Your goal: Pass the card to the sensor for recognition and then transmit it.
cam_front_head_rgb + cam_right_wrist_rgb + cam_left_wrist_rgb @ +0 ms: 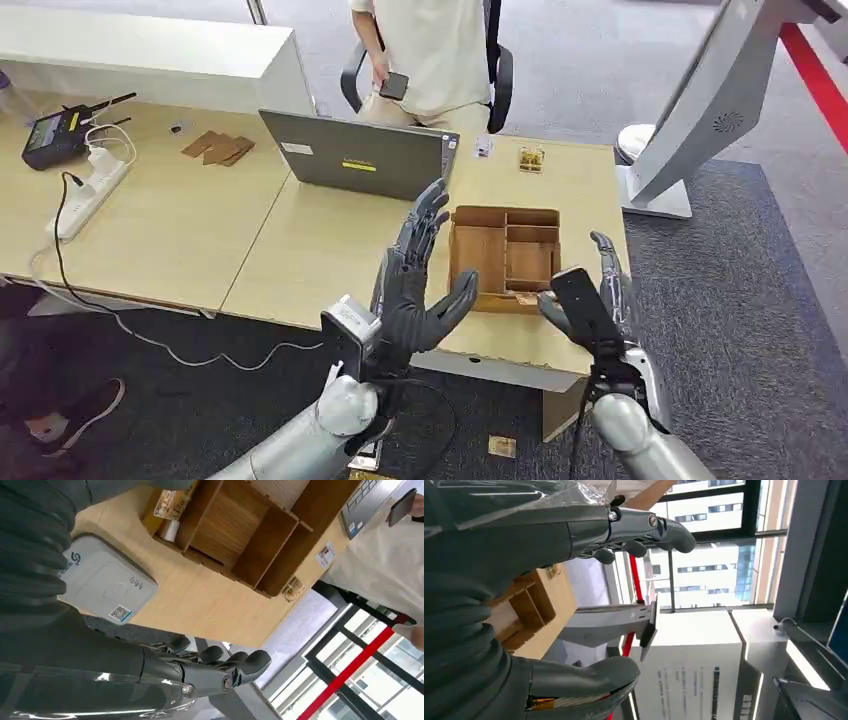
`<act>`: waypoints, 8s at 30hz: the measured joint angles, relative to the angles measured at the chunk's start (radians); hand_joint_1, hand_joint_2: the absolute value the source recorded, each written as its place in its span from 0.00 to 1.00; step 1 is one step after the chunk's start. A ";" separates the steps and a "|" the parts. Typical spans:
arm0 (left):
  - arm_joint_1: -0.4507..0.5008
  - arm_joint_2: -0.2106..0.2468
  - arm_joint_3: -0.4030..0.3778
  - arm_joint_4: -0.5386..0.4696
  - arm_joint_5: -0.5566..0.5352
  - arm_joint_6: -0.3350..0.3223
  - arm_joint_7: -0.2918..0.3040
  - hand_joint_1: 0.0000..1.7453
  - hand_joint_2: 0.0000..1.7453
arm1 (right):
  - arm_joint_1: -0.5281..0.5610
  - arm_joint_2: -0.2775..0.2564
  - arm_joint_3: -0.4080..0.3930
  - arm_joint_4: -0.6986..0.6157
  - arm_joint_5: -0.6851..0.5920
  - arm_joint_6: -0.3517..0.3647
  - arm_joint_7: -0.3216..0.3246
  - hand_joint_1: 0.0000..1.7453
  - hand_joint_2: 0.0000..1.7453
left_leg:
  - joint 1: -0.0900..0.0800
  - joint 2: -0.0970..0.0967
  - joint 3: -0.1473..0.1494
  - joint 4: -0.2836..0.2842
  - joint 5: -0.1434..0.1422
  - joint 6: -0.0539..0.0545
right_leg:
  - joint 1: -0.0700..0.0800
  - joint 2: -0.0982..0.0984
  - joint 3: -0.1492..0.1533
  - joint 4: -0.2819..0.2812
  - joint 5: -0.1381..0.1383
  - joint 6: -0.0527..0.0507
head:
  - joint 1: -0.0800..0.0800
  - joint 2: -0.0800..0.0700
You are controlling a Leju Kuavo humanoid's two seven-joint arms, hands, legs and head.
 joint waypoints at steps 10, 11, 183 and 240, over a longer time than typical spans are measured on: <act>-0.009 -0.002 -0.008 0.000 0.016 -0.002 -0.005 0.00 1.00 | 0.008 0.000 0.010 0.032 0.232 0.033 0.086 0.00 1.00 | 0.000 0.000 0.000 0.000 0.000 0.000 | 0.000 0.000 0.000 0.000 0.000 0.000 | 0.000 0.000; -0.010 -0.002 -0.009 0.000 0.018 -0.002 -0.005 0.00 1.00 | 0.012 0.000 0.010 0.036 0.249 0.040 0.088 0.00 1.00 | 0.000 0.000 0.000 0.000 0.000 0.000 | 0.000 0.000 0.000 0.000 0.000 0.000 | 0.000 0.000; -0.036 -0.082 -0.076 0.095 0.054 -0.180 -0.090 0.00 1.00 | -0.403 0.102 0.024 0.328 0.719 0.156 0.193 1.00 1.00 | 0.000 0.000 -0.001 0.000 0.000 0.000 | 0.000 0.000 -0.001 0.000 0.000 0.000 | 0.000 0.000; 0.034 0.040 -0.002 -0.066 -0.074 0.087 0.010 0.00 1.00 | 0.001 0.057 -0.036 -0.049 -0.727 -0.098 -0.292 0.00 1.00 | 0.000 0.000 -0.003 0.000 0.000 0.000 | 0.001 0.000 -0.003 0.000 -0.001 0.000 | 0.000 0.000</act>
